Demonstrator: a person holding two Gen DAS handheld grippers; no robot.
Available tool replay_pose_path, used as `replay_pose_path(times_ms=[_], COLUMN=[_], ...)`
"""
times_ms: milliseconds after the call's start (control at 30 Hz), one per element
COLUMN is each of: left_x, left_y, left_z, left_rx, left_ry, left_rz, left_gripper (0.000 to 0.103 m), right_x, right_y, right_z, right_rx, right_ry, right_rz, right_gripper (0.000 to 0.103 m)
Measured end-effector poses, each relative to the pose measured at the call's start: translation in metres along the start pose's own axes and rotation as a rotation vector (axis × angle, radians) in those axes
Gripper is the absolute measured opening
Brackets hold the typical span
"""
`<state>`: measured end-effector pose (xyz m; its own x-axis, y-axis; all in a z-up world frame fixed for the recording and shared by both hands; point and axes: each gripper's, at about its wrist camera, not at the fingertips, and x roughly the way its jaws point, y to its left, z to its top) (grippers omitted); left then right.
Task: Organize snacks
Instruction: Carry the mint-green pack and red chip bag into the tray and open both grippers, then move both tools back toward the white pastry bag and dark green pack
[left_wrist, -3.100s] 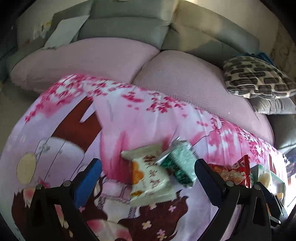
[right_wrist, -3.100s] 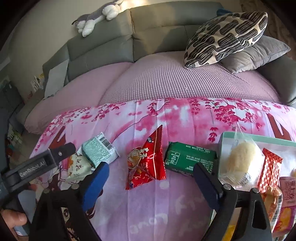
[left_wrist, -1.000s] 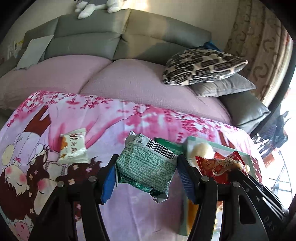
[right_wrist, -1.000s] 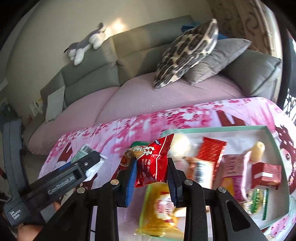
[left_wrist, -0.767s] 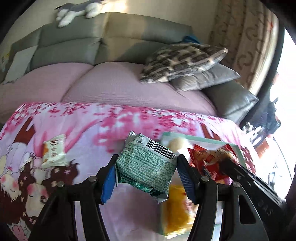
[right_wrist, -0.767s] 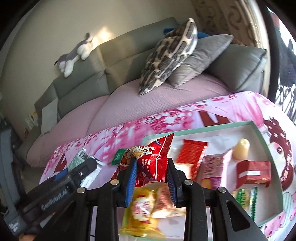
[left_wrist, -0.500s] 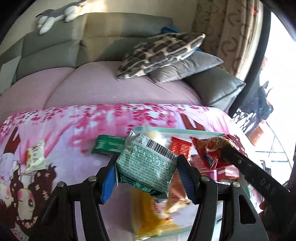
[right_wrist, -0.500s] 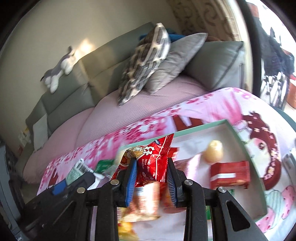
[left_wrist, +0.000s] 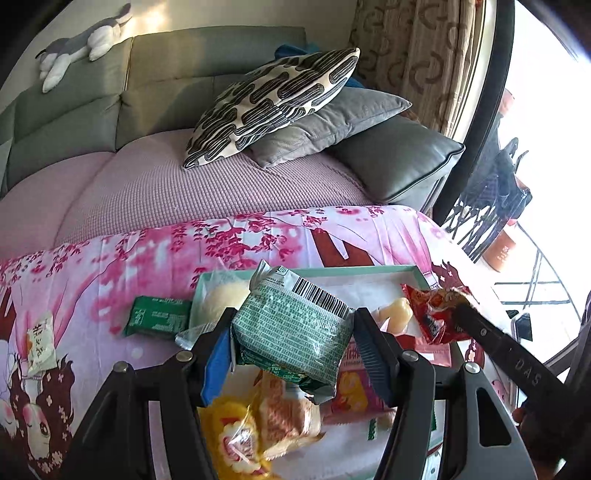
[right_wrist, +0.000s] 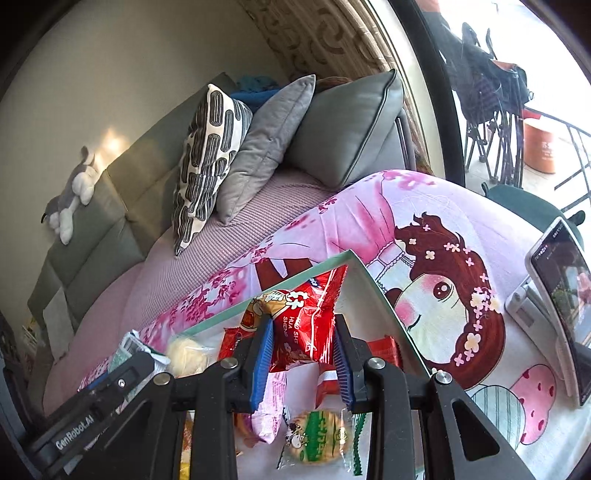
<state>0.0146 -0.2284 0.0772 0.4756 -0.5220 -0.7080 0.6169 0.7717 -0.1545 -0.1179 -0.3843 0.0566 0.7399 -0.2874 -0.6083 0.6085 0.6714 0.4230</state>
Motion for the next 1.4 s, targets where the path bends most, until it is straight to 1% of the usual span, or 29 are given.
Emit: replay_pose_path(times_ms=[133, 333, 633, 867, 1000, 1067, 1100, 1133, 1200, 1300, 1367, 1400], left_x=[0.013, 0.044, 0.08, 0.087, 0.087, 0.086, 0.085, 0.084, 0.081, 0.074, 0.068, 0.064], left_y=[-0.004, -0.007, -0.012, -0.017, -0.015, -0.015, -0.014, -0.015, -0.015, -0.016, -0.017, -0.016], left_z=[0.005, 0.011, 0.005, 0.005, 0.008, 0.007, 0.007, 0.007, 0.008, 0.009, 0.011, 0.011], left_rx=[0.009, 0.014, 0.024, 0.041, 0.036, 0.032, 0.032, 0.031, 0.031, 0.035, 0.037, 0.036], left_ry=[0.019, 0.076, 0.168, 0.196, 0.205, 0.209, 0.208, 0.207, 0.205, 0.192, 0.175, 0.167], left_rz=[0.01, 0.044, 0.067, 0.083, 0.089, 0.097, 0.098, 0.097, 0.094, 0.1, 0.106, 0.109], left_gripper=[0.065, 0.065, 0.065, 0.065, 0.068, 0.069, 0.069, 0.069, 0.07, 0.073, 0.074, 0.074], right_x=[0.009, 0.028, 0.049, 0.051, 0.053, 0.053, 0.054, 0.054, 0.052, 0.052, 0.051, 0.051], right_y=[-0.005, -0.008, -0.01, -0.002, 0.002, 0.006, 0.007, 0.009, 0.01, 0.011, 0.01, 0.009], right_z=[-0.004, -0.012, -0.023, -0.025, -0.025, -0.026, -0.026, -0.027, -0.027, -0.027, -0.026, -0.026], right_rx=[0.004, -0.014, -0.025, -0.073, -0.1, -0.12, -0.128, -0.133, -0.139, -0.151, -0.149, -0.152], right_ry=[0.021, 0.07, 0.142, 0.147, 0.154, 0.157, 0.159, 0.161, 0.16, 0.162, 0.165, 0.166], right_rz=[0.004, -0.041, -0.059, -0.096, -0.118, -0.125, -0.125, -0.121, -0.133, -0.152, -0.158, -0.161], right_gripper=[0.033, 0.033, 0.033, 0.033, 0.035, 0.038, 0.044, 0.053, 0.061, 0.061, 0.062, 0.065])
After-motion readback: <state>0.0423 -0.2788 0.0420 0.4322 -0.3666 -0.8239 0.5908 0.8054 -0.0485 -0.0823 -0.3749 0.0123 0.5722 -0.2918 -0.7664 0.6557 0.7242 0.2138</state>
